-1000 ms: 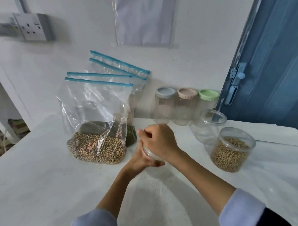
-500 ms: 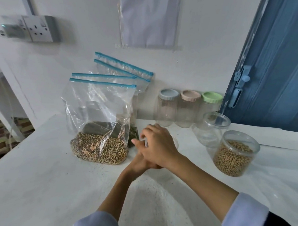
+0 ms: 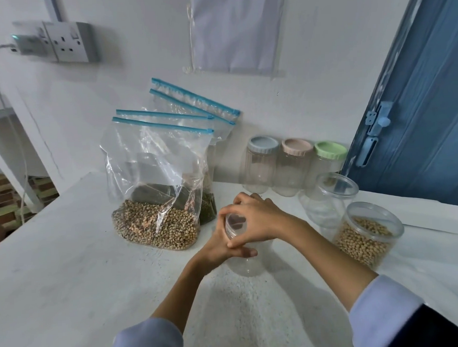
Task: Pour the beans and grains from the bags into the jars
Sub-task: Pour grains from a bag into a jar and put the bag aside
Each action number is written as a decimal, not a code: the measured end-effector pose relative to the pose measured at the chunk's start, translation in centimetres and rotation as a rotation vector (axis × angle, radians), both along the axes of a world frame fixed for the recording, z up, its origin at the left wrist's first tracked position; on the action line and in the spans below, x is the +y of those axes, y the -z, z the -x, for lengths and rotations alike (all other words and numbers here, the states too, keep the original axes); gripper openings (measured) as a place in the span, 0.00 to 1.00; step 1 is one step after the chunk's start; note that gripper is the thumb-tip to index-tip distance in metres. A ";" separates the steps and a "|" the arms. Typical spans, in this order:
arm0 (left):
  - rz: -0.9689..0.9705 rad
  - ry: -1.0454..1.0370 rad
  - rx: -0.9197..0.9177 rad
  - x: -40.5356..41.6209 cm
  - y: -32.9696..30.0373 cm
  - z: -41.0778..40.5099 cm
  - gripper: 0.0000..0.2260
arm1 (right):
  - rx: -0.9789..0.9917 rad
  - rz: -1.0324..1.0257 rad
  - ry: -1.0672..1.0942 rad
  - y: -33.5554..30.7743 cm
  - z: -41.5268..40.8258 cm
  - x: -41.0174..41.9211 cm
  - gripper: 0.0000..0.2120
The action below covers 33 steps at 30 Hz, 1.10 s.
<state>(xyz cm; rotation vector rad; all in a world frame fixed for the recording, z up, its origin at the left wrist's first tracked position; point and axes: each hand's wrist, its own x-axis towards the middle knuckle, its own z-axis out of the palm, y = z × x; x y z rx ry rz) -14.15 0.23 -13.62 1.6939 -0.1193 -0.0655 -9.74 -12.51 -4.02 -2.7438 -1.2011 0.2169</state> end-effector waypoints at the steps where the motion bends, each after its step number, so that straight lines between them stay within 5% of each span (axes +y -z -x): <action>1: -0.003 -0.005 0.008 0.0 0.1 -0.1 0.49 | 0.024 -0.030 -0.042 -0.3 -0.3 -0.3 0.32; 5: 0.003 -0.035 0.041 0.1 -0.1 -0.1 0.48 | 0.281 -0.455 -0.058 -2.9 -1.5 -1.6 0.25; 11: -0.057 -0.028 0.044 0.3 -0.1 0.0 0.47 | 0.763 -1.311 0.386 -2.2 -4.3 -4.5 0.16; 16: -0.084 -0.007 0.028 0.4 0.1 -0.2 0.49 | 1.144 -1.570 0.724 4.2 -4.7 -6.8 0.13; 21: -0.106 -0.033 0.006 0.2 0.2 -0.2 0.50 | 1.128 -1.548 0.880 7.4 -3.7 -6.3 0.10; 24: -0.128 -0.040 -0.012 0.2 0.3 -0.2 0.50 | 0.887 -1.480 0.958 8.7 -3.8 -6.5 0.09; 29: -0.186 -0.042 0.029 0.5 0.3 0.1 0.51 | 0.258 -0.918 1.026 10.1 -3.9 -7.6 0.15; 33: -0.259 -0.026 0.098 0.6 -1.0 0.7 0.57 | 0.120 -0.596 0.865 11.3 -4.5 -8.0 0.18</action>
